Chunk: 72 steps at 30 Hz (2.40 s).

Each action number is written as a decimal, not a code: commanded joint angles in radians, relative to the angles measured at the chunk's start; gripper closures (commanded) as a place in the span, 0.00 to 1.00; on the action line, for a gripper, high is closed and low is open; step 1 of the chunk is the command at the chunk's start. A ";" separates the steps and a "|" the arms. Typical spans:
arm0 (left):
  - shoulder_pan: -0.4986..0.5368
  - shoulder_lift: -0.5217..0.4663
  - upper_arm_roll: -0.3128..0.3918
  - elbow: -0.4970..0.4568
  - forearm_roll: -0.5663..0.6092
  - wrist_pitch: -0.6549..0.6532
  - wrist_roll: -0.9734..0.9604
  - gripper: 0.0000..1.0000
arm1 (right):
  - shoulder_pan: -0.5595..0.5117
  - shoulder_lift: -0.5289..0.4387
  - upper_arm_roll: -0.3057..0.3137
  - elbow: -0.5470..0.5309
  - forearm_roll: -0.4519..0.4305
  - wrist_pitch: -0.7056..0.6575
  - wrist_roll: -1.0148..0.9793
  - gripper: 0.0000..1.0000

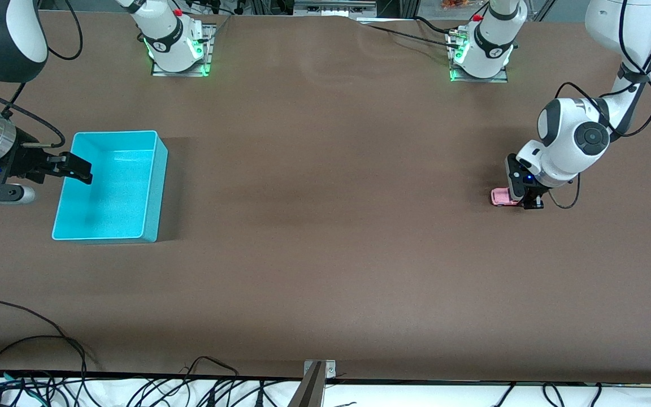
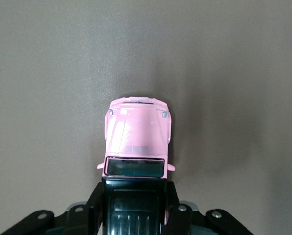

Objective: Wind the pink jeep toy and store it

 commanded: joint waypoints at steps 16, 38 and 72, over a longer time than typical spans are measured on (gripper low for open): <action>-0.006 0.075 0.004 0.065 -0.012 -0.001 0.015 1.00 | -0.006 0.005 0.003 0.016 -0.002 -0.010 0.002 0.00; 0.034 0.129 0.095 0.080 -0.007 0.002 0.028 1.00 | -0.006 0.006 -0.011 0.015 -0.002 -0.016 -0.011 0.00; 0.034 0.141 0.290 0.088 -0.001 0.062 0.302 1.00 | -0.033 0.011 -0.013 0.015 -0.002 -0.020 -0.011 0.00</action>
